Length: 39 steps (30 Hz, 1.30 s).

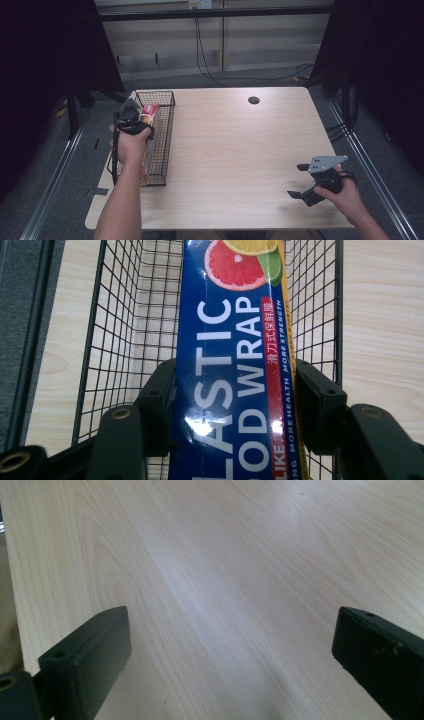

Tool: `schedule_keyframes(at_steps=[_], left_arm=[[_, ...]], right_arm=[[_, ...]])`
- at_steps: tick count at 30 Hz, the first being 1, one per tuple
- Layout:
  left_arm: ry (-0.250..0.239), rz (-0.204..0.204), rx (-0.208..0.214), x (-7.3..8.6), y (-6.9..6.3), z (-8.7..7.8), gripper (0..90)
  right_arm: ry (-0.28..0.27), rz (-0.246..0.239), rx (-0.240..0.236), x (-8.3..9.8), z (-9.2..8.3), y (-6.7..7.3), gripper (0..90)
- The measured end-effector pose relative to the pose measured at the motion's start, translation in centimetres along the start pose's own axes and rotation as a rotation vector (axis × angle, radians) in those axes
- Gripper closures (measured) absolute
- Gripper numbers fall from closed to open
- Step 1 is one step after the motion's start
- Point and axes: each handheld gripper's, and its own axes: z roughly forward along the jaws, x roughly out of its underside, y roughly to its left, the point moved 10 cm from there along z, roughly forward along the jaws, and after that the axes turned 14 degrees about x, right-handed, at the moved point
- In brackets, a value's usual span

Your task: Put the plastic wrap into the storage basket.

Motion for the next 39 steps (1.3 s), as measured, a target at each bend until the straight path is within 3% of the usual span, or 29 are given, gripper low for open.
schedule_keyframes(at_steps=[19, 30, 39], left_arm=[[0.019, -0.008, -0.011, 0.3, 0.5, 0.9, 43.1], [0.048, 0.010, -0.014, 0.7, 0.7, 1.2, 42.0], [0.029, 0.008, -0.016, 0.8, 0.4, 1.0, 40.6]], right_arm=[[0.006, -0.001, 0.002, 0.0, 0.1, 0.0, 2.3], [0.004, -0.006, -0.004, -0.1, 0.2, 0.2, 2.3], [0.005, -0.012, -0.003, -0.1, 0.2, 0.2, 2.4]])
